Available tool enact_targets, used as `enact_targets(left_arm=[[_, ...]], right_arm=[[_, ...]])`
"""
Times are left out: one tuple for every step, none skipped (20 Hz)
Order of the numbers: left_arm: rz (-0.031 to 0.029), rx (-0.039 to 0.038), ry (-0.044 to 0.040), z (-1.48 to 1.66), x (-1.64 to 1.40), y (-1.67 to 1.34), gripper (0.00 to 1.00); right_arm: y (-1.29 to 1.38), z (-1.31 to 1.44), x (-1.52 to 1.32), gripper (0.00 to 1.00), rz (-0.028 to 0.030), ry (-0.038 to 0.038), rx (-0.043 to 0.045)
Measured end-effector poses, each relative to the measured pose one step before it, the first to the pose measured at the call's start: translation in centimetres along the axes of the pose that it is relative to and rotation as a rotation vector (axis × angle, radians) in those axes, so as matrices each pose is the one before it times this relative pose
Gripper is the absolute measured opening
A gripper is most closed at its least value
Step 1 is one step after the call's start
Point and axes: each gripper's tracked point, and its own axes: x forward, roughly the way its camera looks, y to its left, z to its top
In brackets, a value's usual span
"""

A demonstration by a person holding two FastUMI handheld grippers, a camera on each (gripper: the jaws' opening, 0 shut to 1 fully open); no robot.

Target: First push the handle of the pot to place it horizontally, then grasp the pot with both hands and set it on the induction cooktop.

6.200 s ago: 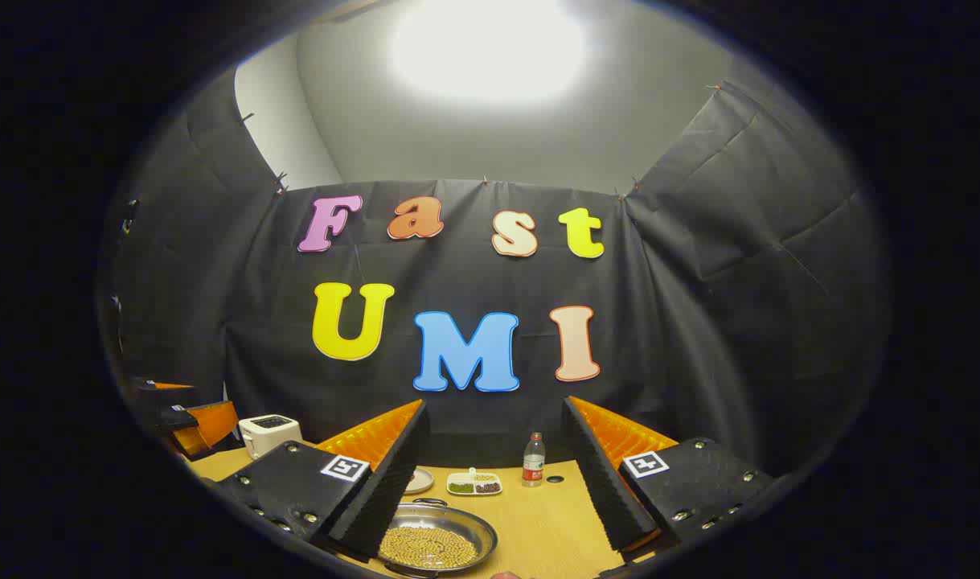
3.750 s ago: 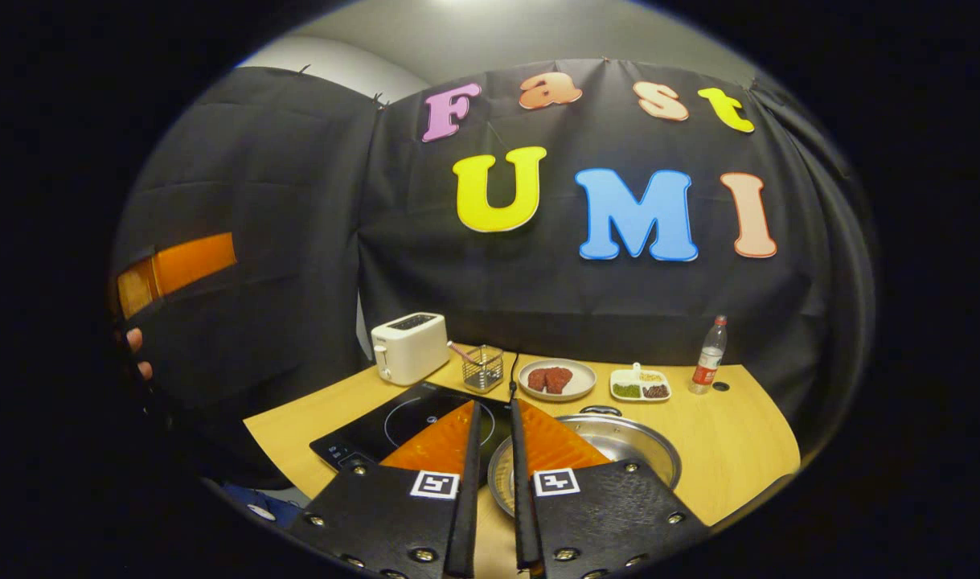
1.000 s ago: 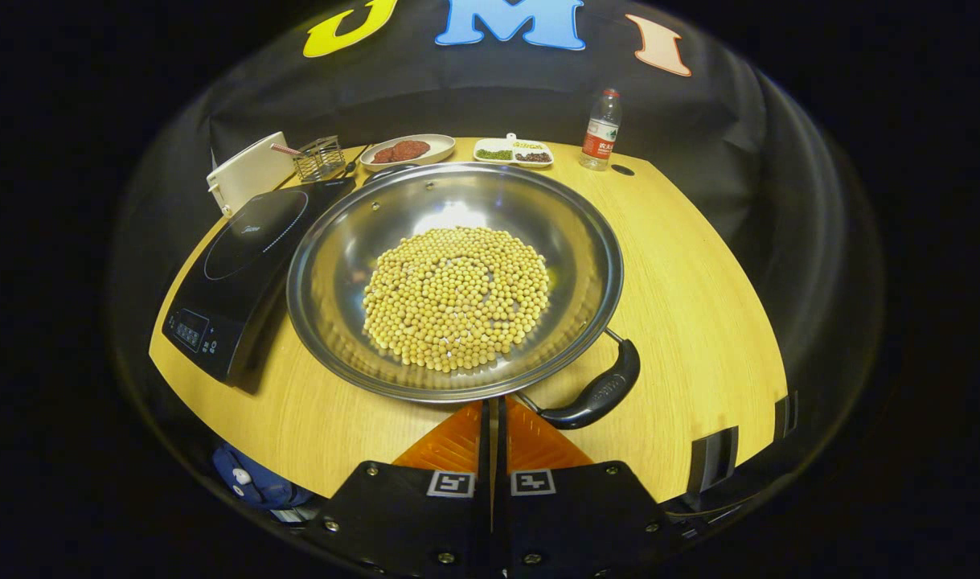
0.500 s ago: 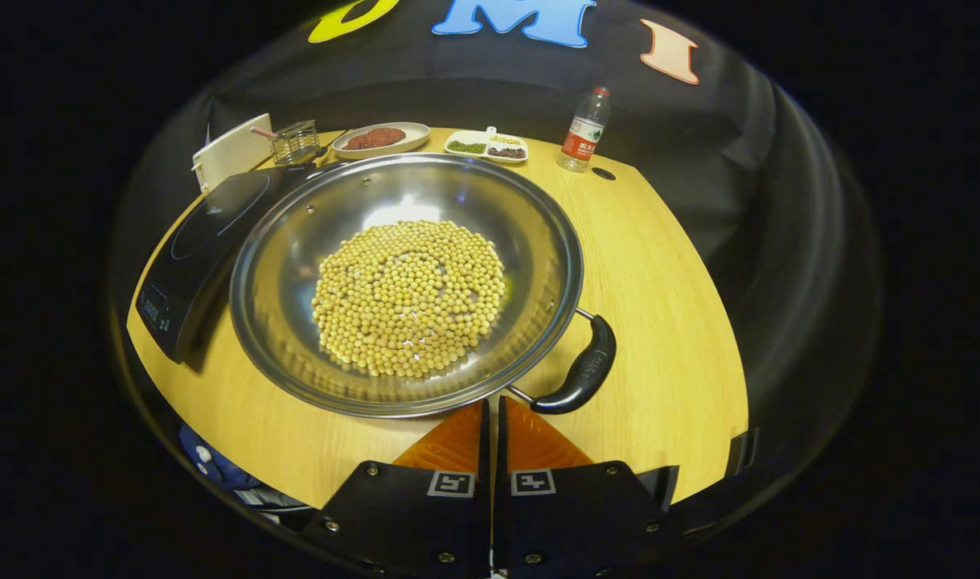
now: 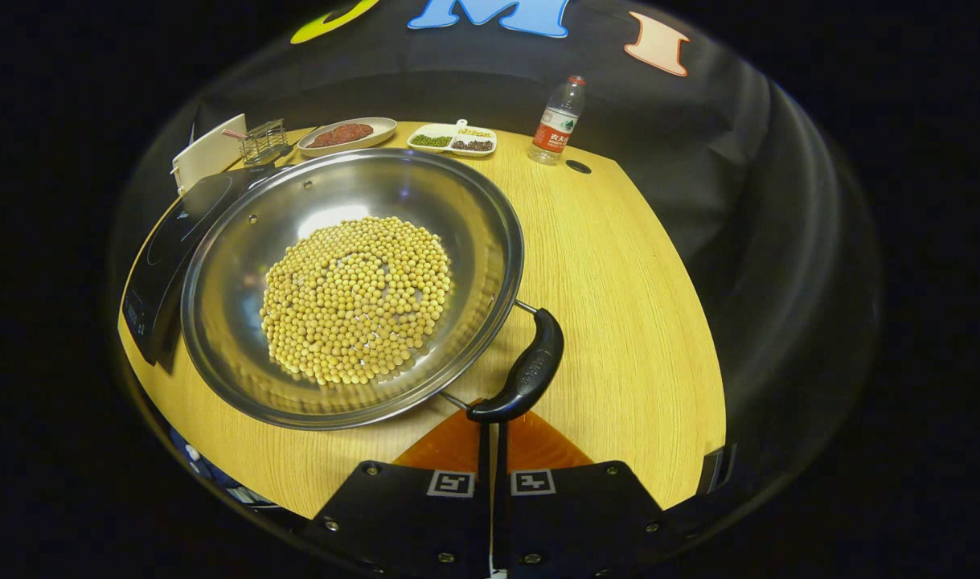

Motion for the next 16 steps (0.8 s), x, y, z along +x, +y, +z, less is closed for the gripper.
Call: enact_targets(left_arm=[[0.00387, 0.00282, 0.00106, 0.022, 0.108, -0.008, 1.00], [0.00406, 0.00171, 0.00141, -0.117, -0.051, 0.017, 1.00], [0.00584, 0.00157, 0.00127, -0.058, -0.052, 0.058, 1.00], [0.00642, 0.00183, 0.00272, -0.155, 0.008, 0.100, 1.00], [0.00751, 0.00147, 0.00334, -0.035, -0.056, 0.144, 1.00], [0.00677, 0.00070, 0.00366, -0.195, -0.009, 0.196, 1.00], [0.00802, 0.00094, 0.00269, -0.059, -0.054, 0.216, 1.00], [0.00817, 0.00091, 0.00183, -0.113, 0.028, 0.157, 1.00], [0.00799, 0.00115, 0.00151, -0.007, 0.000, 0.164, 0.97], [0.00737, 0.00113, 0.00190, -0.145, 0.025, 0.176, 0.97], [0.00661, 0.00079, 0.00268, -0.012, -0.004, 0.157, 0.97], [0.00558, 0.00083, 0.00398, -0.197, 0.079, 0.050, 1.00], [0.00439, 0.00026, 0.00314, -0.063, 0.048, 0.006, 1.00], [0.00424, 0.00009, 0.00323, -0.261, 0.015, -0.119, 1.00], [0.00172, -0.00052, 0.00313, -0.097, 0.117, -0.168, 1.00], [0.00178, 0.00087, 0.00411, -0.111, 0.061, -0.185, 1.00]], right_arm=[[-0.097, 0.274, 0.117, 0.02, 0.00143, -0.00081, -0.00022], [-0.098, 0.304, 0.173, 0.02, 0.00066, -0.00026, 0.00174], [-0.078, 0.428, 0.215, 0.02, -0.00007, -0.00142, 0.00223], [-0.060, 0.310, 0.200, 0.02, -0.00143, -0.00327, -0.00040], [-0.143, 0.513, 0.171, 0.02, -0.00360, -0.00476, -0.00349], [-0.162, 0.448, 0.193, 0.02, -0.00583, -0.00602, -0.00383], [-0.122, 0.567, 0.086, 0.02, -0.00428, -0.00649, -0.00270], [0.007, 0.473, 0.228, 0.02, -0.00167, -0.00639, -0.00072], [0.060, 0.512, 0.153, 0.02, 0.00078, -0.00598, -0.00355], [0.029, 0.342, 0.157, 0.02, 0.00084, -0.00566, -0.00441], [0.026, 0.420, 0.120, 0.02, -0.00107, -0.00825, -0.00452], [-0.033, 0.493, 0.088, 0.02, -0.00255, -0.00847, -0.00421], [-0.049, 0.361, 0.273, 0.02, -0.00057, -0.00665, -0.00198], [-0.047, 0.393, 0.166, 0.02, -0.00061, -0.00688, 0.00276], [-0.223, 0.327, 0.135, 0.02, -0.00273, -0.00879, 0.00684], [-0.257, 0.319, 0.048, 0.02, -0.00136, -0.01058, 0.01156]])
